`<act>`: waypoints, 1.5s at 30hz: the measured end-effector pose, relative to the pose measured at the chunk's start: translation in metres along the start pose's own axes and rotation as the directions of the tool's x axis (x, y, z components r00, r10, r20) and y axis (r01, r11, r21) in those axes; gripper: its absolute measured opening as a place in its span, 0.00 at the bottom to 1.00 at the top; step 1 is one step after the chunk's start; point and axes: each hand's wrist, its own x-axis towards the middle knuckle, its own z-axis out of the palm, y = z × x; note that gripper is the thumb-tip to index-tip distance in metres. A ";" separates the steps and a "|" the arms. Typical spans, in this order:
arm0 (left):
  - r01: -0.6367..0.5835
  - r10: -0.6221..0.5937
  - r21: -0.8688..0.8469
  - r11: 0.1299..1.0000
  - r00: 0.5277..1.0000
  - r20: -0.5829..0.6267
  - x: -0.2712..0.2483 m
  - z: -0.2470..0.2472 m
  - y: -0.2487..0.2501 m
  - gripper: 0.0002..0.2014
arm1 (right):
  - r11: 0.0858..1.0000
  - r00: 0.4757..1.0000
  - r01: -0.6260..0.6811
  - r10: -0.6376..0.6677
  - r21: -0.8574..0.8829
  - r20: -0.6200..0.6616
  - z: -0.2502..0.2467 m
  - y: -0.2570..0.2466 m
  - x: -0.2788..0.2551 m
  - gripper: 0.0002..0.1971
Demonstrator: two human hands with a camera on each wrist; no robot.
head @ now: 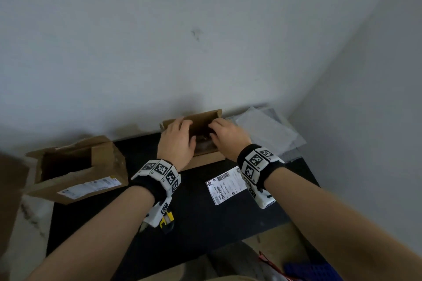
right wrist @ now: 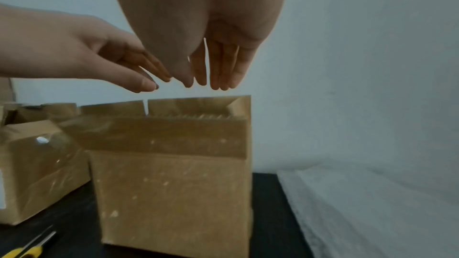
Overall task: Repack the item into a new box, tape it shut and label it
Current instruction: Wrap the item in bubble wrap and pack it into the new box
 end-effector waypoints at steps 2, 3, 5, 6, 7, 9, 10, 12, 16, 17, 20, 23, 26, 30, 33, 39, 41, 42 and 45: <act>-0.064 0.064 -0.007 0.998 0.998 -0.012 0.013 -0.001 0.020 0.19 | 1.000 0.999 -0.026 0.026 -0.017 -0.022 -0.013 0.014 -0.001 0.15; -0.092 0.091 -0.010 0.996 0.996 -0.005 0.019 0.000 0.030 0.19 | 0.999 0.999 -0.042 0.041 -0.025 -0.033 -0.018 0.023 -0.003 0.14; -0.148 0.148 -0.014 0.989 0.989 0.019 0.031 0.006 0.051 0.18 | 0.997 0.997 -0.071 0.069 -0.043 -0.047 -0.029 0.044 -0.010 0.13; -0.178 0.178 -0.016 0.984 0.983 0.032 0.036 0.010 0.061 0.18 | 0.995 0.996 -0.084 0.081 -0.055 -0.045 -0.033 0.056 -0.014 0.14; -0.207 0.208 -0.018 0.978 0.977 0.042 0.041 0.015 0.073 0.18 | 0.993 0.995 -0.095 0.093 -0.071 -0.035 -0.036 0.068 -0.018 0.14; -0.255 0.256 -0.018 0.967 0.965 0.060 0.051 0.026 0.096 0.18 | 0.987 0.991 -0.132 0.133 -0.091 -0.001 -0.043 0.094 -0.026 0.16; -0.272 0.273 -0.015 0.962 0.960 0.070 0.057 0.033 0.108 0.17 | 0.983 0.987 -0.156 0.158 -0.093 0.013 -0.045 0.107 -0.029 0.17; -0.285 0.284 -0.007 0.959 0.954 0.095 0.067 0.047 0.130 0.16 | 0.976 0.979 -0.197 0.201 -0.089 0.044 -0.047 0.132 -0.034 0.18; -0.264 0.254 0.019 0.964 0.943 0.214 0.082 0.083 0.170 0.15 | 0.959 0.950 -0.265 0.277 -0.096 0.143 -0.041 0.184 -0.041 0.18; -0.251 0.237 0.025 0.968 0.939 0.251 0.084 0.094 0.177 0.15 | 0.957 0.943 -0.275 0.287 -0.094 0.167 -0.036 0.196 -0.042 0.19; -0.184 0.161 0.031 0.982 0.919 0.359 0.088 0.125 0.188 0.16 | 0.952 0.920 -0.299 0.307 -0.070 0.245 -0.019 0.226 -0.044 0.20; -0.125 0.082 0.064 0.990 0.882 0.463 0.089 0.152 0.184 0.21 | 0.951 0.896 -0.307 0.303 -0.041 0.325 -0.003 0.250 -0.044 0.23; -0.076 0.026 0.072 0.994 0.848 0.530 0.088 0.174 0.174 0.25 | 0.952 0.890 -0.306 0.285 0.002 0.357 0.013 0.268 -0.042 0.26; -0.088 0.024 0.081 0.993 0.813 0.581 0.083 0.197 0.164 0.25 | 0.947 0.922 -0.313 0.285 0.072 0.262 0.027 0.285 -0.035 0.24; -0.054 0.006 0.064 0.997 0.810 0.586 0.078 0.207 0.160 0.23 | 0.941 0.906 -0.329 0.291 0.079 0.307 0.031 0.294 -0.022 0.20; 0.012 -0.007 -0.005 1.000 0.835 0.550 0.077 0.215 0.157 0.22 | 0.871 0.872 -0.433 0.339 0.233 0.352 0.030 0.297 0.002 0.16; 0.025 -0.010 -0.020 0.999 0.835 0.551 0.079 0.213 0.157 0.21 | 0.868 0.864 -0.445 0.352 0.219 0.361 0.027 0.296 0.005 0.12; 0.034 -0.014 -0.025 0.999 0.833 0.552 0.079 0.212 0.157 0.20 | 0.870 0.865 -0.445 0.357 0.211 0.352 0.026 0.296 0.006 0.11; 0.103 -0.062 -0.056 0.993 0.863 0.502 0.080 0.204 0.158 0.19 | 0.832 0.864 -0.478 0.387 0.281 0.323 0.018 0.295 0.006 0.09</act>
